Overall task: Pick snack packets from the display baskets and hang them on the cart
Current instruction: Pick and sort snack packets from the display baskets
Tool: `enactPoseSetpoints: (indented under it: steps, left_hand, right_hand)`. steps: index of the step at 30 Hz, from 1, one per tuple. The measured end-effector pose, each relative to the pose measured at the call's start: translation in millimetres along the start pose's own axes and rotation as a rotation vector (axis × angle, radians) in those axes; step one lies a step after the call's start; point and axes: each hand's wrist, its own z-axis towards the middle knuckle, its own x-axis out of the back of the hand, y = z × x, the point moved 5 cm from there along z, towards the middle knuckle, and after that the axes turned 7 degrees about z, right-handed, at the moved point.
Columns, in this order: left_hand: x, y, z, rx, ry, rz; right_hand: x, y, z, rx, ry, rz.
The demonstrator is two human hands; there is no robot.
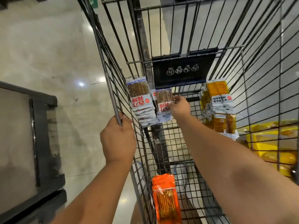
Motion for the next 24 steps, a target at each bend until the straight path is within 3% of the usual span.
enactPoseSetpoints:
  steps: [5, 11, 18, 21, 24]
  left_hand:
    - [-2, -2, 2, 0.007, 0.003, -0.024]
    - [-4, 1, 0, 0.002, -0.019, -0.041]
    - [-2, -1, 4, -0.011, -0.008, 0.053]
    - [1, 8, 5, -0.03, -0.036, 0.155]
    - [13, 20, -4, -0.05, -0.097, 0.268]
  right_hand:
    - [-17, -1, 3, 0.079, -0.018, -0.177]
    - [-4, 6, -17, 0.043, -0.023, -0.102]
    - [36, 38, -88, 0.041, -0.076, -0.31]
    - [63, 46, -140, -0.039, -0.09, -0.354]
    - [93, 36, -201, -0.006, -0.084, -0.427]
